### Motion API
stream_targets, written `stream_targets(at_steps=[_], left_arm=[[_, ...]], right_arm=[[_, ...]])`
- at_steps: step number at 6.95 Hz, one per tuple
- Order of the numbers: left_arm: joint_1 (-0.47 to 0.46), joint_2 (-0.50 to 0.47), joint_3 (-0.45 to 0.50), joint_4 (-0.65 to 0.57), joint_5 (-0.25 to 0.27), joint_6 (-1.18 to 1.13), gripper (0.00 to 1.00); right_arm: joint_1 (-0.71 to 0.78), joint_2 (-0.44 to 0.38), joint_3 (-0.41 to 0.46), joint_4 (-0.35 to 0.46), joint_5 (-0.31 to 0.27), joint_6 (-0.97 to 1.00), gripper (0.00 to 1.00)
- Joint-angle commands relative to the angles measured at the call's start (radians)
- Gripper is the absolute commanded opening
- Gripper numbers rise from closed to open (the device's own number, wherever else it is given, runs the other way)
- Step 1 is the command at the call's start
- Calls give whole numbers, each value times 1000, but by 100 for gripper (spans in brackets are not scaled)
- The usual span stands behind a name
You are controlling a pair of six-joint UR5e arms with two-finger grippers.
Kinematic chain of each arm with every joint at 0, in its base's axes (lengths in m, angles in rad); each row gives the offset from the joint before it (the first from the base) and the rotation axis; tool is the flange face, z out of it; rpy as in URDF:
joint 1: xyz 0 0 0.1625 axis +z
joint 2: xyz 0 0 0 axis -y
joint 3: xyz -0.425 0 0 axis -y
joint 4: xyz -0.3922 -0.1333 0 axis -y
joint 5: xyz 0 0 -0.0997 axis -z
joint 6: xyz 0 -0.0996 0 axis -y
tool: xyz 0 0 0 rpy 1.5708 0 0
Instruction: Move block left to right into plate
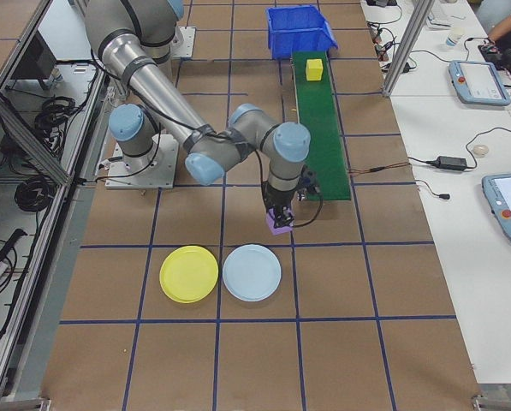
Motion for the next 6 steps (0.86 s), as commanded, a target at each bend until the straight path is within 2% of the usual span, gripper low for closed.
stream_targets(at_steps=[1, 2, 3, 4, 5, 6], left_arm=[[7, 3, 5, 0, 0, 0, 100], [13, 1, 21, -15, 0, 2, 100], [19, -2, 35, -47, -3, 2, 100], [19, -20, 81, -78, -1, 2, 100], [16, -23, 87, -115, -1, 2, 100], [10, -23, 80, -115, -1, 3, 100]], right_arm=[[-112, 42, 87, -126, 8, -105, 19], [-127, 107, 89, -172, 9, -125, 26], [-135, 151, 86, -208, 61, -162, 64], [-135, 152, 83, -219, 116, -164, 100], [-135, 143, 78, -216, 73, -145, 100], [-135, 92, 77, -195, 60, -103, 100]])
